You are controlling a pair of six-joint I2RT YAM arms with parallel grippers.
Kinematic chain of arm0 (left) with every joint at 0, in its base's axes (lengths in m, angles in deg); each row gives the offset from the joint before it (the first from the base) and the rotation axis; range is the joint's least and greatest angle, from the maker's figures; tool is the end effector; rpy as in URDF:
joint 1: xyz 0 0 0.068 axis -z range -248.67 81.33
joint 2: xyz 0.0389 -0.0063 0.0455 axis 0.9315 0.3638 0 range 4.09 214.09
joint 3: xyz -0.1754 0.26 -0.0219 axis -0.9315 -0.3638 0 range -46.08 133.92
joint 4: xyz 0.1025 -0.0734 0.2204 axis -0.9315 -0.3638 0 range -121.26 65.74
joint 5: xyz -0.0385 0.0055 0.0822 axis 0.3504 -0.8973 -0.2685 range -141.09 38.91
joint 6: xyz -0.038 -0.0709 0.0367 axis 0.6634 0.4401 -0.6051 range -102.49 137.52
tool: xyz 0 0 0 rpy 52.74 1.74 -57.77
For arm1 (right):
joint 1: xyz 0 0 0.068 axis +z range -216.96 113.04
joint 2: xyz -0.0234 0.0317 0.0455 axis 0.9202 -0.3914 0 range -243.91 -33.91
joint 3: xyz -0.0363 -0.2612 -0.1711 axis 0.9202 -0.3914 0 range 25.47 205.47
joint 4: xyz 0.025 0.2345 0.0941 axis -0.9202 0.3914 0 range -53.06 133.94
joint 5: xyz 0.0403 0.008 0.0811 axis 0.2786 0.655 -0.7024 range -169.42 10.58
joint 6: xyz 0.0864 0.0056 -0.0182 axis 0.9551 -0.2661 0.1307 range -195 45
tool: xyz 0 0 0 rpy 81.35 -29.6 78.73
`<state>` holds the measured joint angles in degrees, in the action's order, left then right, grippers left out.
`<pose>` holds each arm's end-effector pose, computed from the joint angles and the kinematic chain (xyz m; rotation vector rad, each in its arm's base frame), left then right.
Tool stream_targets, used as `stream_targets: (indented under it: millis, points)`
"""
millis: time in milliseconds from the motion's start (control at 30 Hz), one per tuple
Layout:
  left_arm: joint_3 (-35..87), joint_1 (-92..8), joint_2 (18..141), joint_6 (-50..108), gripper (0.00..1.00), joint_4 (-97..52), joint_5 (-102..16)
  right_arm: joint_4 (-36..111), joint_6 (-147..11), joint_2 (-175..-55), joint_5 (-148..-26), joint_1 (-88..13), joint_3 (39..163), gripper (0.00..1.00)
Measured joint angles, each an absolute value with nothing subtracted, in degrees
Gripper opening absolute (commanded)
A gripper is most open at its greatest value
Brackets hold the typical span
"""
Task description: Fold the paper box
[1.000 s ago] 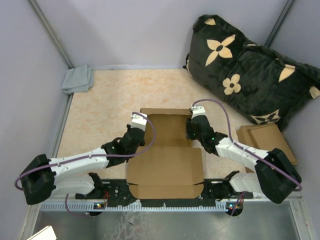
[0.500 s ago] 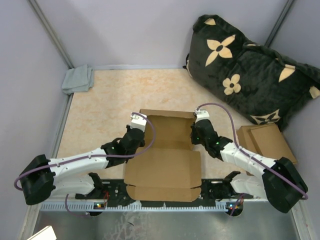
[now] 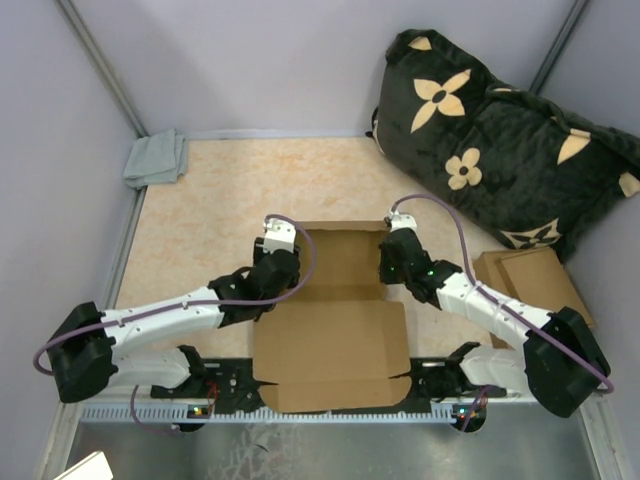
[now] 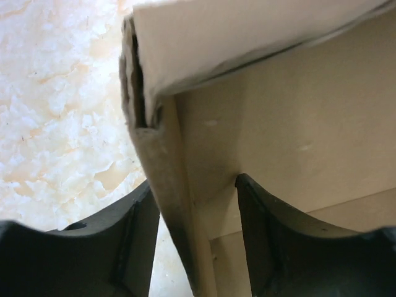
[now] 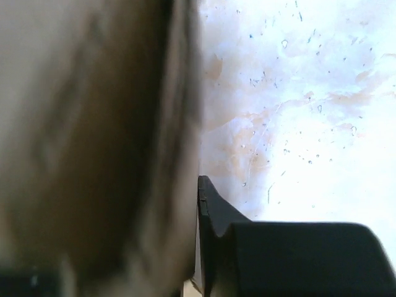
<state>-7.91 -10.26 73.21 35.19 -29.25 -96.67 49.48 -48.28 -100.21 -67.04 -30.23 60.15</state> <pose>0.1785 -0.1829 0.2540 0.2867 1.9735 0.0324 0.2010 0.1288 0.2161 -0.0972 2.3370 0.3040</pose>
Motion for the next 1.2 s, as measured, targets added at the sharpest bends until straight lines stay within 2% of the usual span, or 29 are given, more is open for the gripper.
stream_targets:
  millis: [67,133,167,267,500,767,967,1200]
  points:
    - [-6.34,-10.26,73.15,36.80,0.66,-31.65,-96.60,50.31,-47.29,-100.69,-67.39,-30.21,60.78,0.29]
    - [-4.79,-10.26,72.71,38.42,0.66,-34.58,-96.54,50.59,-46.55,-100.73,-67.80,-30.21,60.89,0.47]
    - [-4.11,-10.26,72.25,39.27,0.67,-35.92,-96.52,50.72,-46.27,-100.71,-68.15,-30.21,60.89,0.52]
    - [-2.14,-10.26,69.82,41.39,0.67,-40.22,-96.43,51.40,-45.57,-100.60,-68.85,-30.18,60.89,0.58]
    - [-0.30,-10.26,60.27,44.48,0.67,-48.29,-95.49,54.42,-46.33,-97.17,-67.47,-30.01,62.09,0.64]
    - [-1.22,-10.26,46.11,44.08,0.66,-54.34,-94.44,55.05,-55.80,-96.19,-65.00,-30.03,70.70,0.67]
    - [-4.04,-10.26,38.39,43.60,0.66,-54.80,-94.35,53.87,-70.11,-112.32,-72.94,-30.07,87.38,0.68]
    - [-4.68,-10.26,38.24,43.54,0.65,-55.59,-93.96,53.06,-82.31,-133.65,-82.71,-30.07,106.44,0.66]
